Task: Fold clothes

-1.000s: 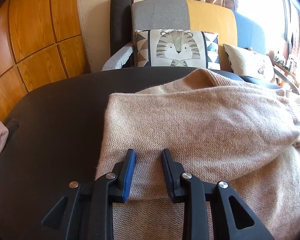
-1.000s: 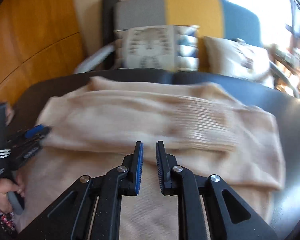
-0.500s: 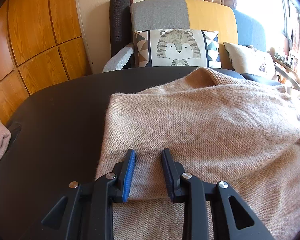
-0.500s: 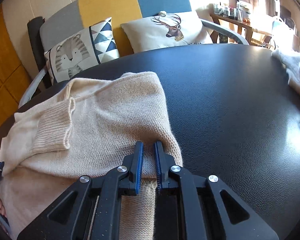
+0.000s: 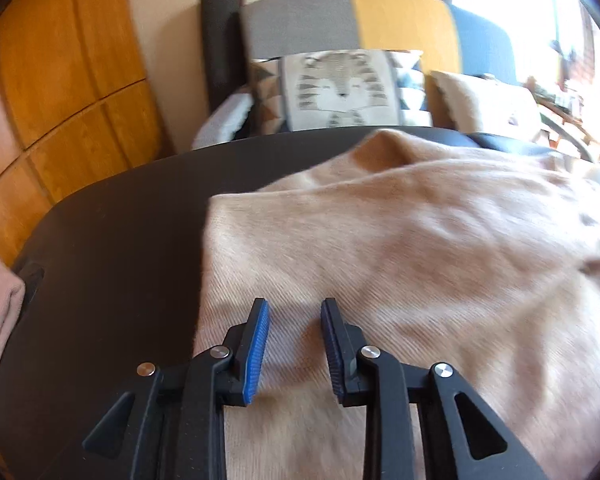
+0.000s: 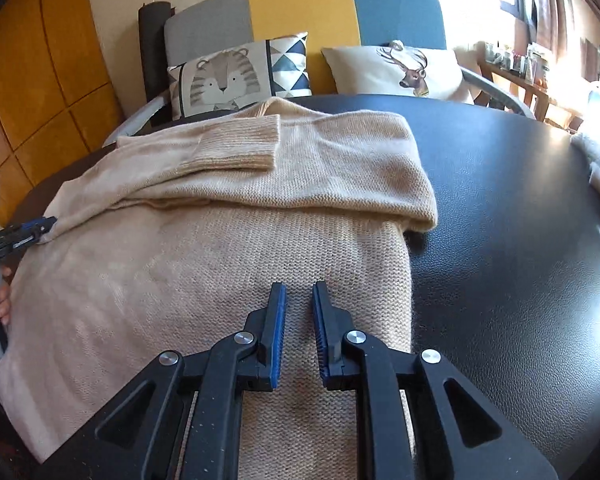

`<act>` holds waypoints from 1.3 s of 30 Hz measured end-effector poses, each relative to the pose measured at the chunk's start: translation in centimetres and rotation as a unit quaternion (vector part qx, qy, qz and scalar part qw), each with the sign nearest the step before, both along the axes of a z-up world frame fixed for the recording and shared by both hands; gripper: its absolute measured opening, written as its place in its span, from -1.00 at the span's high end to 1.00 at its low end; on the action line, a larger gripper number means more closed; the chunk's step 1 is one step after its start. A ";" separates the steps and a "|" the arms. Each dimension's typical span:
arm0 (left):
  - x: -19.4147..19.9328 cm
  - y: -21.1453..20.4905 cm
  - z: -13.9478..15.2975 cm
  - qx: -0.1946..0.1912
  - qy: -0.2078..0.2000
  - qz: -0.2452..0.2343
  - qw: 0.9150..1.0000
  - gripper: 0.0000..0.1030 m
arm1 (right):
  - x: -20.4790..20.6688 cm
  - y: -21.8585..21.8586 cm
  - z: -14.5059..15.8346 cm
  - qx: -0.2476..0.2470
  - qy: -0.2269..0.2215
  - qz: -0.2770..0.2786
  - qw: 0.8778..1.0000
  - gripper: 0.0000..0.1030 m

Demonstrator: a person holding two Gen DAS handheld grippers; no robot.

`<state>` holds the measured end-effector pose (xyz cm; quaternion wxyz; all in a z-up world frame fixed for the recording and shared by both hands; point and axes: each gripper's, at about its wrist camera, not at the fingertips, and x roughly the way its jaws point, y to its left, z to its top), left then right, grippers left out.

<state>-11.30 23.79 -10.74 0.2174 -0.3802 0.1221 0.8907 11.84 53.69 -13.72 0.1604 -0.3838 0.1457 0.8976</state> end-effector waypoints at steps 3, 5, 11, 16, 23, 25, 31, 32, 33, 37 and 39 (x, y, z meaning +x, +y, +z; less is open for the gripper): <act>3.0 -1.5 0.6 0.022 -0.003 -0.029 0.999 0.47 | 0.3 0.3 -0.1 -0.011 0.008 -0.003 1.000 0.70; 4.4 -1.5 -0.8 -0.020 -0.003 -0.037 0.999 0.47 | 0.2 0.4 -0.1 -0.013 0.009 -0.004 1.000 0.70; 3.1 0.0 -2.2 -0.051 0.003 -0.043 0.998 0.46 | -1.9 0.9 -0.2 -0.009 -0.015 0.003 1.000 0.70; 0.6 2.1 -3.1 -0.071 0.020 -0.038 0.997 0.45 | -4.6 3.2 -0.4 -0.053 -0.009 -0.011 0.998 0.70; -1.3 3.3 -4.2 -0.088 0.044 -0.034 0.995 0.45 | -7.7 4.9 -0.7 -0.047 -0.009 -0.025 0.999 0.70; -1.1 3.6 -4.2 -0.103 0.051 -0.033 0.993 0.45 | -7.5 4.7 -0.6 -0.038 -0.014 -0.029 0.999 0.70; 3.4 3.3 -3.2 -0.148 0.071 -0.094 0.982 0.46 | -4.0 1.0 0.6 -0.023 -0.030 0.010 0.999 0.30; 4.3 2.9 -3.1 -0.145 0.069 -0.106 0.981 0.46 | -3.3 0.2 0.5 -0.012 -0.034 0.019 0.999 0.23; 5.2 2.6 -3.1 -0.147 0.071 -0.111 0.980 0.46 | -2.5 -0.6 0.3 0.002 -0.041 0.028 0.999 0.19; 7.5 0.7 -3.0 -0.140 0.074 -0.113 0.981 0.46 | 0.1 -1.9 0.2 0.028 -0.043 0.026 0.998 0.19; 8.0 -0.9 -2.6 -0.105 0.048 -0.104 0.988 0.46 | 1.2 -2.0 0.5 0.003 -0.036 0.020 0.999 0.19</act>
